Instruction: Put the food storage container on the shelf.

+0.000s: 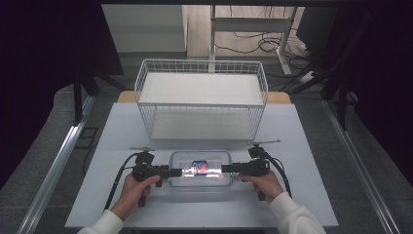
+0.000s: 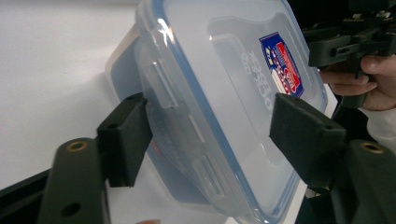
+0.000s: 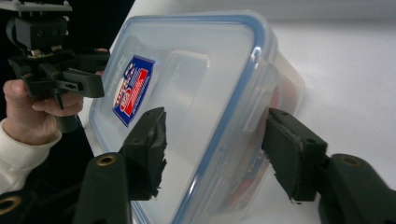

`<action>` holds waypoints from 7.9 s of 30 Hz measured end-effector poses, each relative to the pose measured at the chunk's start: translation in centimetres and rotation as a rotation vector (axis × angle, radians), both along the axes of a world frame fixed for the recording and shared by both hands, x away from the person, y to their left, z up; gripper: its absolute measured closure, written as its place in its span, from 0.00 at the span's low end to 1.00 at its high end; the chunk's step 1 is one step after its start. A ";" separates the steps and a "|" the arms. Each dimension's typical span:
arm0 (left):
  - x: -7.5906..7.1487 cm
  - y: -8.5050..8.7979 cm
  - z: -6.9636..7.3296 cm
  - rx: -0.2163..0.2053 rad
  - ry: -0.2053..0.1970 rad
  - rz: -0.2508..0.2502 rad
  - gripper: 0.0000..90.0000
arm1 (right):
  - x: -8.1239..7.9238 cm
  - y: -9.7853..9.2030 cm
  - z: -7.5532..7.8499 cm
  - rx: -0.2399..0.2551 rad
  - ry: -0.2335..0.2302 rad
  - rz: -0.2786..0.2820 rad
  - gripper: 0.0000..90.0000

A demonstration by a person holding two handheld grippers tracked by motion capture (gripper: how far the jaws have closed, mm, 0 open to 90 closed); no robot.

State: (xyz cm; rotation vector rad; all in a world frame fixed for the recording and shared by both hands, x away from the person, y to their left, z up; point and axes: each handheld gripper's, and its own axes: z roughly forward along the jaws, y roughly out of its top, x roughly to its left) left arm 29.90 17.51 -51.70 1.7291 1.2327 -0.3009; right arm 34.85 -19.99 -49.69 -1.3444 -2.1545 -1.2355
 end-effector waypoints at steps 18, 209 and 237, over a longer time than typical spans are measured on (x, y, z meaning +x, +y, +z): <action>-2.2 0.9 1.0 -0.013 -0.048 -0.006 0.52 | -2.3 0.0 1.3 0.005 -0.040 -0.061 0.54; -4.9 1.8 2.5 0.244 -0.326 -0.004 0.28 | 6.9 13.0 -0.8 -0.432 -0.483 -0.064 0.99; -5.6 1.7 2.7 0.286 -0.356 0.009 0.28 | -2.8 4.0 4.2 -0.393 -0.574 0.090 0.99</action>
